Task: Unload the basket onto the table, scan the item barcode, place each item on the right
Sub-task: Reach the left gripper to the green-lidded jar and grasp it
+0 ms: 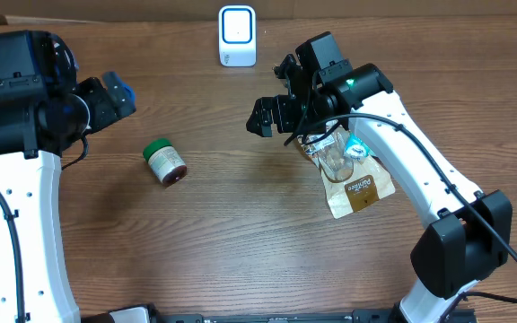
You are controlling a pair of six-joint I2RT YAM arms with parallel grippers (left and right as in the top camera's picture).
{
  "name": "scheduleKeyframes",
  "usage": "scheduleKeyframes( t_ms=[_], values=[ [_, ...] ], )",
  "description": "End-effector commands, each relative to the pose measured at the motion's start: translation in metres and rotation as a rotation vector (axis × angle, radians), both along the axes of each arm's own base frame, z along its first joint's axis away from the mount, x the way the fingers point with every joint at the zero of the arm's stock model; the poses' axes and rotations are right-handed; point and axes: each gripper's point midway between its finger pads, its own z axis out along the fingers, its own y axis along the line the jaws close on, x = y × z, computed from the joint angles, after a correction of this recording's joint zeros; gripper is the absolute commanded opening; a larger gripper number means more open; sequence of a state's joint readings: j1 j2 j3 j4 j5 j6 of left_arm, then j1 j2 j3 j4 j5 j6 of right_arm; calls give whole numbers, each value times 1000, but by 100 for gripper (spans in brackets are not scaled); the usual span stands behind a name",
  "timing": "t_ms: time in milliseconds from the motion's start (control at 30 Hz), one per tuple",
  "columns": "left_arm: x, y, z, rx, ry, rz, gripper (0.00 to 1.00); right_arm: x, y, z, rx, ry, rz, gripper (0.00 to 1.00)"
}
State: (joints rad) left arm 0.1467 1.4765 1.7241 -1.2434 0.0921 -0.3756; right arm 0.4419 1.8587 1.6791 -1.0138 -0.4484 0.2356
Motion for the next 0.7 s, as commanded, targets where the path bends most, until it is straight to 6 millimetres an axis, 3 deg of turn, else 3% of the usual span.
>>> scheduleKeyframes(
  t_ms=[0, 67, 100, 133, 200, 667],
  values=[
    [-1, -5, -1, -23, 2, -2, 71, -1, 2, -1, 7, 7, 2, 100],
    [1, -9, -12, -26, 34, -13, 42, -1, 2, -1, 7, 7, 2, 100],
    [2, -11, -18, -28, 53, -20, 20, -1, 1, -2, 7, 7, 2, 100],
    [3, -13, -25, -31, 73, -25, 4, -2, 1, -2, 6, 8, 2, 100],
    [4, -20, -50, -38, 145, -47, 4, -3, 1, -3, 4, 14, 2, 100],
    [7, -55, -128, -12, 250, -174, 4, -3, -1, -5, -9, 14, 0, 100]
  ],
)
